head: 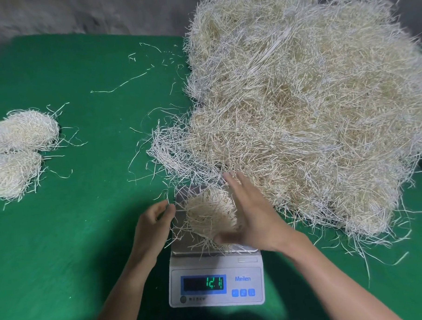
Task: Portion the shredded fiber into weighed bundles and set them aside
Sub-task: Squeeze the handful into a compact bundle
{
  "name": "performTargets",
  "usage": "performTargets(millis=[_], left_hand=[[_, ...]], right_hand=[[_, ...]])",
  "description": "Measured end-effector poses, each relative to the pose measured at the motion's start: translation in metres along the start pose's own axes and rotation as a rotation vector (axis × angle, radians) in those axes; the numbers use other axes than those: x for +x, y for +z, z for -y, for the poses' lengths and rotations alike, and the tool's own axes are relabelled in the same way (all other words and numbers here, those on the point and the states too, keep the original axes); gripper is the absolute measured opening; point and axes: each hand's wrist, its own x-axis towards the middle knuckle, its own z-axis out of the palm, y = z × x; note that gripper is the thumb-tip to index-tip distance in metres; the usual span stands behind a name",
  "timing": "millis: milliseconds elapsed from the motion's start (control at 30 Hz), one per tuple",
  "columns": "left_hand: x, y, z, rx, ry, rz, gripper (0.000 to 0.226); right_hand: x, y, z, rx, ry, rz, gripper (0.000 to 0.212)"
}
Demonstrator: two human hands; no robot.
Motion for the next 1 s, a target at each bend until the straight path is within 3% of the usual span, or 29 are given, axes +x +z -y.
performTargets(millis=[100,167,300,367,433,500,533,567,633,733,800,867,933,1000], left_hand=[[0.001,0.008,0.002,0.328,0.022,-0.063,0.037],[0.001,0.010,-0.002,0.372,0.052,-0.095,0.039],[0.001,0.006,-0.025,-0.229,0.026,-0.169,0.062],[0.012,0.000,-0.046,-0.590,-0.126,-0.006,0.080],[0.024,-0.006,-0.072,-0.927,-0.242,0.369,0.093],[0.027,-0.008,-0.103,-1.066,-0.227,0.660,0.090],[0.027,-0.008,-0.117,-1.065,-0.186,0.712,0.085],[0.027,-0.006,-0.129,-1.012,-0.148,0.688,0.075],[0.030,-0.002,-0.145,-0.921,-0.129,0.477,0.049],[0.040,-0.001,-0.158,-0.911,-0.034,0.278,0.035],[0.046,-0.004,-0.160,-0.862,0.025,0.230,0.049],[0.051,-0.003,-0.160,-0.729,0.014,0.242,0.102],[0.044,0.002,-0.164,-0.620,0.024,0.311,0.130],[0.042,0.004,-0.170,-0.707,0.041,0.369,0.125]], right_hand=[[0.012,0.016,-0.002,-0.218,-0.027,0.022,0.127],[0.018,0.019,-0.006,-0.256,-0.024,-0.032,0.114],[0.031,0.006,0.003,0.034,-0.103,-0.328,0.090],[0.042,-0.009,0.019,0.162,-0.205,-0.508,0.097],[0.054,-0.026,0.034,0.177,-0.308,-0.606,0.110],[0.063,-0.042,0.047,0.133,-0.410,-0.618,0.115],[0.065,-0.050,0.051,0.100,-0.476,-0.607,0.113],[0.066,-0.058,0.054,0.057,-0.536,-0.584,0.106],[0.067,-0.073,0.052,-0.004,-0.555,-0.492,0.093],[0.060,-0.101,0.045,0.221,-0.480,-0.472,0.077],[0.054,-0.119,0.048,0.496,-0.432,-0.659,0.044],[0.057,-0.130,0.057,0.611,-0.359,-0.738,0.018],[0.065,-0.132,0.065,0.456,-0.311,-0.611,0.012],[0.071,-0.129,0.070,0.329,-0.281,-0.536,0.009]])
